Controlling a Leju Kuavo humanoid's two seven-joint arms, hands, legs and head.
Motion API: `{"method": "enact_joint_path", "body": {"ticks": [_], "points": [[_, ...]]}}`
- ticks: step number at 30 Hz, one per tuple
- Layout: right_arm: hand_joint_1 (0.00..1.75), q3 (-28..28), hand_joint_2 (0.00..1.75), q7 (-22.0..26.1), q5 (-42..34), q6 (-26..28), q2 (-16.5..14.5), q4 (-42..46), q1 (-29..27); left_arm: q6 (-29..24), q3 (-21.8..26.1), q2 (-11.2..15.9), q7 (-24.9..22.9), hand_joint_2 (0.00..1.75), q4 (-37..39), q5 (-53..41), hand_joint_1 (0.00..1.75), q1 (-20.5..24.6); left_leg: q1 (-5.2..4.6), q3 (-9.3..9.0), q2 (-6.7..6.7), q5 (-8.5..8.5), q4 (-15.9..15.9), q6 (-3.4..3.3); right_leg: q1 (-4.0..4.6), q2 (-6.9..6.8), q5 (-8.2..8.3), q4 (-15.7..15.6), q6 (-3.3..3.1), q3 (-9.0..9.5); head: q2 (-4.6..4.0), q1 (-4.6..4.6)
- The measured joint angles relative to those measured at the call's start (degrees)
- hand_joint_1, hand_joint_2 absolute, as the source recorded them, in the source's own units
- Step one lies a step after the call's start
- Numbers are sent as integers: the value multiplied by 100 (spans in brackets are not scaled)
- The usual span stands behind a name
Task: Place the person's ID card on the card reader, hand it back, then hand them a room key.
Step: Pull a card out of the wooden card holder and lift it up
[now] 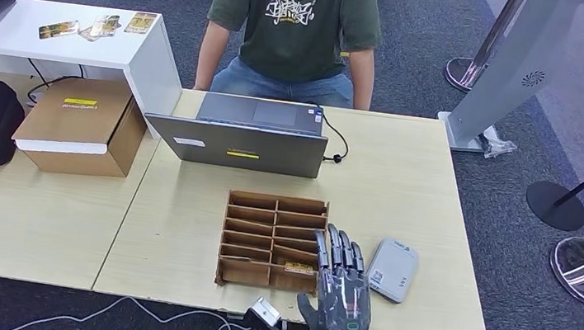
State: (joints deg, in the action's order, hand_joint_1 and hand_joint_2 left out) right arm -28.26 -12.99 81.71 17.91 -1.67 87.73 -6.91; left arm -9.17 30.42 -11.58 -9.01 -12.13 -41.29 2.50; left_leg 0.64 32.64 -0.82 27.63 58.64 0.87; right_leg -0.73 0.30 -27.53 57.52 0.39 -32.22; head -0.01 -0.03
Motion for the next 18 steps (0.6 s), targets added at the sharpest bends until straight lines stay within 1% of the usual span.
{"method": "enact_joint_path", "body": {"ticks": [5,18], "points": [[0,0,175,-64,72,-292,-3,-118,47,21,4,0,-6,175,0,-43,0,3,0,0,0,0,0,0,0,0,0,0,0,0,-1,0],[0,2,175,-199,329,-652,-99,-345,181,32,57,0,-6,175,0,-80,0,5,0,0,0,0,0,0,0,0,0,0,0,0,0,1]]}}
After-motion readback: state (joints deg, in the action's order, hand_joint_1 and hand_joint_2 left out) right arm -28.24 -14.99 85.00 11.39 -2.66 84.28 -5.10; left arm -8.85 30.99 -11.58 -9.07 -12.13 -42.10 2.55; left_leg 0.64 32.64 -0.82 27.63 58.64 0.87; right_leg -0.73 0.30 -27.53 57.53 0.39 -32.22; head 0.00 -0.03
